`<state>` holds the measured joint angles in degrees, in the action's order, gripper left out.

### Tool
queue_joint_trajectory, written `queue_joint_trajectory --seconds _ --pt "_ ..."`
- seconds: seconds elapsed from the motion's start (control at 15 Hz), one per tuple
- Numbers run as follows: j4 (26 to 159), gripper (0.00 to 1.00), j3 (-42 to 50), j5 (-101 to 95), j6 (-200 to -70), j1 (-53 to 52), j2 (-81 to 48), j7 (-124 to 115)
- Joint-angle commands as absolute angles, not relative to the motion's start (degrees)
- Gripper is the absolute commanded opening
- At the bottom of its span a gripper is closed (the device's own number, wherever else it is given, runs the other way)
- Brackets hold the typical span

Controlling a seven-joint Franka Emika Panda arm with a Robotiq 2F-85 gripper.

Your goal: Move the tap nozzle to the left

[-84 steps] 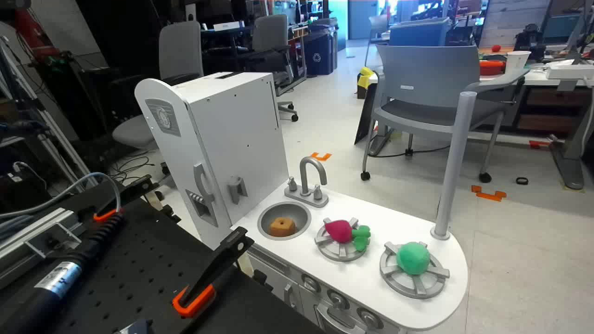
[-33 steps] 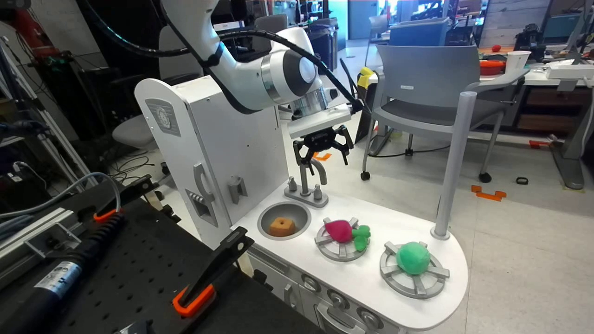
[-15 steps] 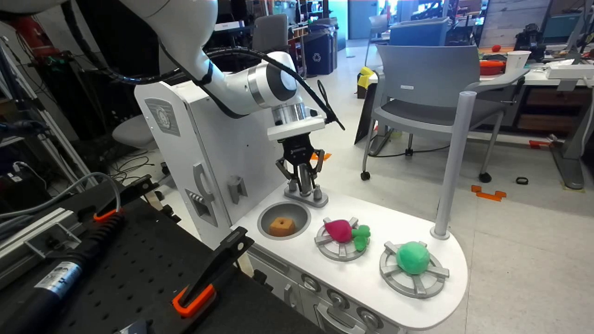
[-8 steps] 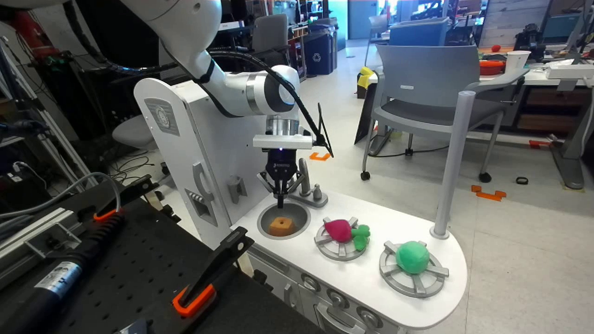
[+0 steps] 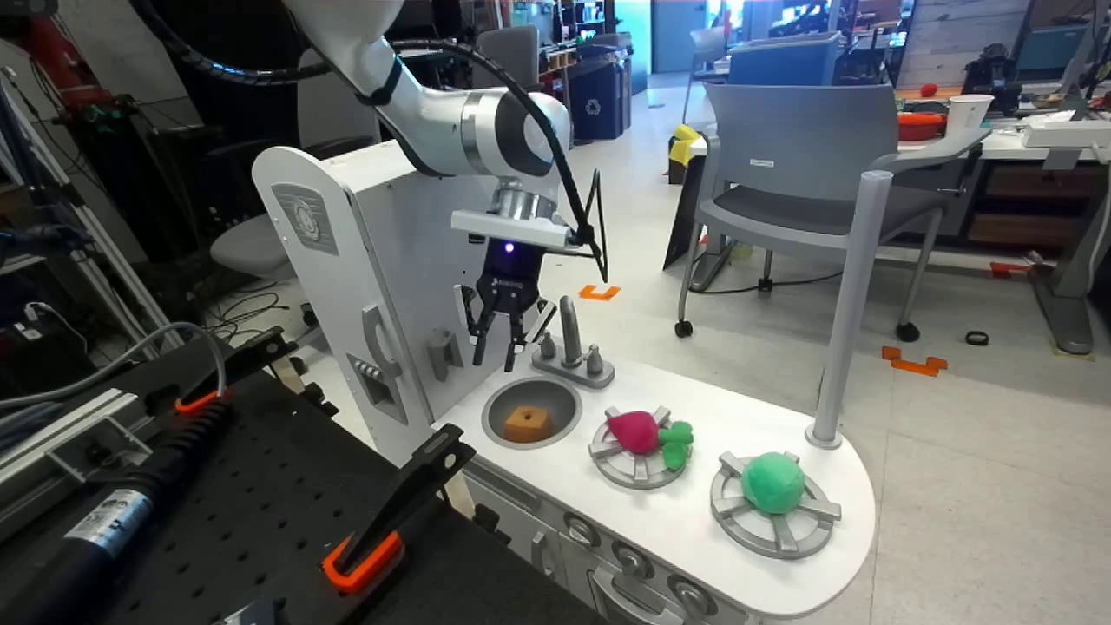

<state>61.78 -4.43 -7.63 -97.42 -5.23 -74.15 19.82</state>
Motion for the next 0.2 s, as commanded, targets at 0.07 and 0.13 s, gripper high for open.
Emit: queue_joint_trajectory --seconds 0.07,0.13 --pt "62.72 0.58 -4.29 -7.42 -94.97 -4.79 -72.18 18.0" --pt "63.14 0.59 -4.28 -7.4 -94.79 -4.6 -71.71 17.76"
